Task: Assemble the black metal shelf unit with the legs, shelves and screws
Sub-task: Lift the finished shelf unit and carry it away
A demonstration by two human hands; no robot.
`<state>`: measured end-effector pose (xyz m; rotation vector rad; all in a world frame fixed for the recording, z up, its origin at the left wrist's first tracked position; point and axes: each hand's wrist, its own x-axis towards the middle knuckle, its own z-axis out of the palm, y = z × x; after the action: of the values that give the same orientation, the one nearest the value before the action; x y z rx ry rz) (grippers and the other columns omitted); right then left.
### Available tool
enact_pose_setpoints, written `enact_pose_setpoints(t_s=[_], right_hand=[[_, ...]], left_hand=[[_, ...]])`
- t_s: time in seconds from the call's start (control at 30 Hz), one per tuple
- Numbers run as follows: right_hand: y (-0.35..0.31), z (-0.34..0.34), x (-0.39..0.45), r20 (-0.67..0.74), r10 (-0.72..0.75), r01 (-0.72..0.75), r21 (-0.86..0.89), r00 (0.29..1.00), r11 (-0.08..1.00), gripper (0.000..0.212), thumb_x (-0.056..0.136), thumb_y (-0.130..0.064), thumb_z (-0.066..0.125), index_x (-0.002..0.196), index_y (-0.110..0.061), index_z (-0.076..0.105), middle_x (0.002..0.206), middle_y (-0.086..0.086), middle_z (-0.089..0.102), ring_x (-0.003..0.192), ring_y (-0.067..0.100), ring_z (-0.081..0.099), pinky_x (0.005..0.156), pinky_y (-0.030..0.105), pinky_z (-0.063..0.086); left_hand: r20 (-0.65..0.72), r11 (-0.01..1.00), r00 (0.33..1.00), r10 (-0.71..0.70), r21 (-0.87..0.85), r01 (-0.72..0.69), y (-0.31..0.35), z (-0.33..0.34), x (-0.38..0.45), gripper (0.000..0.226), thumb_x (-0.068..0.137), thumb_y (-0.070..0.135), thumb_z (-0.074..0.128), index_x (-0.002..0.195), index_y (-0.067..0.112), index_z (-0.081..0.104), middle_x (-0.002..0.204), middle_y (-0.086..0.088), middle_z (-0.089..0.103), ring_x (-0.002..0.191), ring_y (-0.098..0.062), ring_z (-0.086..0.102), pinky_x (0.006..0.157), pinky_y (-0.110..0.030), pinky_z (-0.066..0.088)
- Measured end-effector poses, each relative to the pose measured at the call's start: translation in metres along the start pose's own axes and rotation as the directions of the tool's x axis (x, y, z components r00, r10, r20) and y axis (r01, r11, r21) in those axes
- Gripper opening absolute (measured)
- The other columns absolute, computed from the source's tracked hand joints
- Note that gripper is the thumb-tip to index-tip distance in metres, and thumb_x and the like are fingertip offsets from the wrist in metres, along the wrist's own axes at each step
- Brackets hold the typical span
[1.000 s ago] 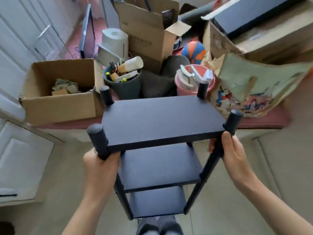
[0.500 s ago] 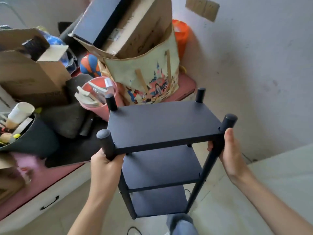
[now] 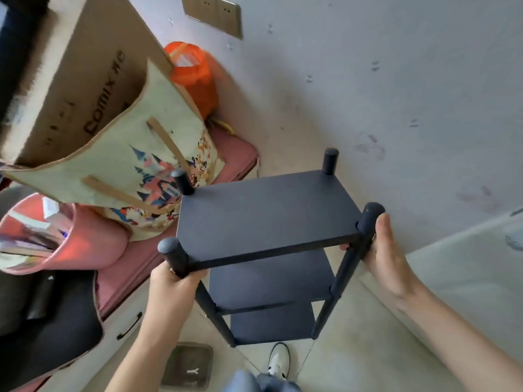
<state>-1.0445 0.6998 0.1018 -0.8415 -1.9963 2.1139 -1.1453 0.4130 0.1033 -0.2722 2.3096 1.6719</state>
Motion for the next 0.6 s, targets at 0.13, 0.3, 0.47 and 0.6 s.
enact_pose_setpoints(t_s=[0.13, 0.3, 0.47, 0.6], right_hand=[[-0.011, -0.031, 0.038, 0.080, 0.181, -0.186, 0.062, 0.980, 0.981, 0.119, 0.039, -0.103, 0.048, 0.125, -0.021, 0.061, 0.120, -0.007, 0.071, 0.115, 0.007, 0.064, 0.103, 0.028, 0.042], [-0.001, -0.044, 0.092, 0.006, 0.329, -0.327, 0.128, 0.944, 0.936, 0.067, 0.078, -0.068, 0.046, 0.120, -0.019, 0.063, 0.123, -0.005, 0.070, 0.121, 0.011, 0.061, 0.115, 0.040, 0.035], [0.010, -0.043, 0.153, -0.058, 0.397, -0.378, 0.206, 0.916, 0.903, 0.037, 0.093, -0.053, 0.046, 0.114, -0.027, 0.062, 0.127, -0.008, 0.067, 0.122, 0.010, 0.059, 0.115, 0.038, 0.035], [0.026, -0.046, 0.205, -0.088, 0.466, -0.445, 0.185, 0.881, 0.876, 0.033, 0.100, -0.048, 0.042, 0.123, -0.031, 0.058, 0.132, -0.009, 0.063, 0.126, 0.010, 0.055, 0.118, 0.039, 0.031]], left_hand=[[0.127, 0.997, 0.990, -0.054, 0.055, 0.047, 0.009, 0.039, 0.034, 0.020, 0.085, -0.007, 0.072, 0.087, 0.013, 0.067, 0.082, 0.000, 0.070, 0.075, -0.013, 0.062, 0.064, -0.029, 0.045], [0.238, 0.978, 0.953, -0.188, 0.140, 0.158, 0.003, 0.077, 0.087, 0.023, 0.080, 0.000, 0.079, 0.098, 0.008, 0.068, 0.097, -0.010, 0.075, 0.094, -0.022, 0.069, 0.078, -0.037, 0.052], [0.338, 0.971, 0.911, -0.238, 0.106, 0.214, 0.004, 0.109, 0.150, 0.037, 0.079, 0.004, 0.082, 0.107, 0.023, 0.069, 0.104, 0.004, 0.077, 0.099, -0.013, 0.071, 0.081, -0.031, 0.054], [0.421, 0.958, 0.862, -0.281, 0.070, 0.278, 0.003, 0.132, 0.197, 0.039, 0.079, 0.014, 0.083, 0.113, 0.024, 0.067, 0.106, 0.012, 0.077, 0.098, -0.004, 0.071, 0.079, -0.021, 0.052]])
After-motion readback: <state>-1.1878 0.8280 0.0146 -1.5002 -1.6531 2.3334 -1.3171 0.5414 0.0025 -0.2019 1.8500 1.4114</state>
